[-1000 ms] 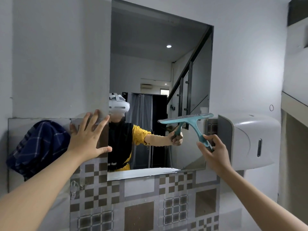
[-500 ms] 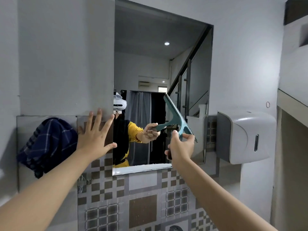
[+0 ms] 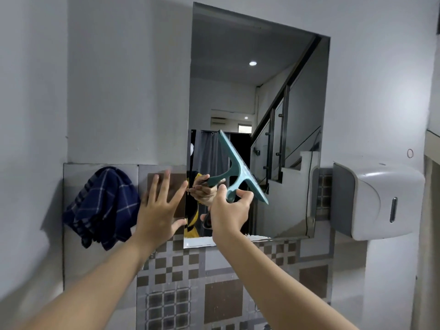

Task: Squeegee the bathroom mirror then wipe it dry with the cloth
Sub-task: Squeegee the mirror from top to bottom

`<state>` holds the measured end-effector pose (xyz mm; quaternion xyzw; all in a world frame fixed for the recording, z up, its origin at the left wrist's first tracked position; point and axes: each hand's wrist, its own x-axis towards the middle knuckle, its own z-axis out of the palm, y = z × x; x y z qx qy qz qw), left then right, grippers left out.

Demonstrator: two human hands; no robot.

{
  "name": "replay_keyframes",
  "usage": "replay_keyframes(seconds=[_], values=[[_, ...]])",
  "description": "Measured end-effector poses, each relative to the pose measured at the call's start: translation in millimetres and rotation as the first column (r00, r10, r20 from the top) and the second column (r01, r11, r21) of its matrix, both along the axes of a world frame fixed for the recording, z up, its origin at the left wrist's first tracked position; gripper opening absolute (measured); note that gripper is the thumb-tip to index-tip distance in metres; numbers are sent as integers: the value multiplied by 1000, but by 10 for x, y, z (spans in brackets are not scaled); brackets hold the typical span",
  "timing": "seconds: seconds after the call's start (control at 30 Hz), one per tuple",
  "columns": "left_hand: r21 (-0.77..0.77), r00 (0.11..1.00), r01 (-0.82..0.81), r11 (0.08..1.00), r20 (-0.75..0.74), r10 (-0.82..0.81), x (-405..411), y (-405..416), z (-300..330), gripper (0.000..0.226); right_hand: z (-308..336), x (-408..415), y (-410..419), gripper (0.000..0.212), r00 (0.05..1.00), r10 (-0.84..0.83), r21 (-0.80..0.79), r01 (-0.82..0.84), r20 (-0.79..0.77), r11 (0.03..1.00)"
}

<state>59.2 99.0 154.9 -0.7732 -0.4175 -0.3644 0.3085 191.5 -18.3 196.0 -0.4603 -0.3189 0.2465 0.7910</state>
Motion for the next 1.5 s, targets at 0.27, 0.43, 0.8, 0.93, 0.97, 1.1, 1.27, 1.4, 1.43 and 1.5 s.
replay_keyframes(seconds=[0.27,0.43,0.8,0.93,0.97,1.1,1.27,1.4,1.43,1.5], values=[[36,1000,11,999,7,-11,2,31,-48,107,-114,-39,-33,21,995,1,-16,1,100,1000],[25,1000,16,1000,16,-16,-3,8,-84,101,-271,-49,-13,20,968,-31,12,29,249,1000],[-4,1000,-8,1000,-4,8,-19,-9,-315,110,-563,488,-74,23,701,-204,122,167,683,978],[-12,1000,-5,1000,5,5,-17,15,-346,107,-575,812,-75,28,573,-236,150,195,785,969],[-15,1000,-6,1000,3,6,-14,25,-353,105,-571,893,-73,29,552,-232,144,198,801,970],[-44,1000,-1,999,8,1,-21,52,-396,101,-550,1209,-74,33,437,-234,155,211,868,965],[-91,1000,-17,996,3,17,-25,64,-405,98,-514,1558,-101,37,314,-265,196,233,912,952],[-127,1000,-11,992,15,13,-14,41,-395,97,-502,1756,-123,38,260,-277,220,227,925,949],[-128,1000,-15,992,14,17,-11,37,-395,97,-498,1803,-128,38,250,-279,224,224,927,948],[-116,1000,-24,993,10,25,-9,36,-398,98,-500,1902,-129,38,232,-279,230,215,932,949]])
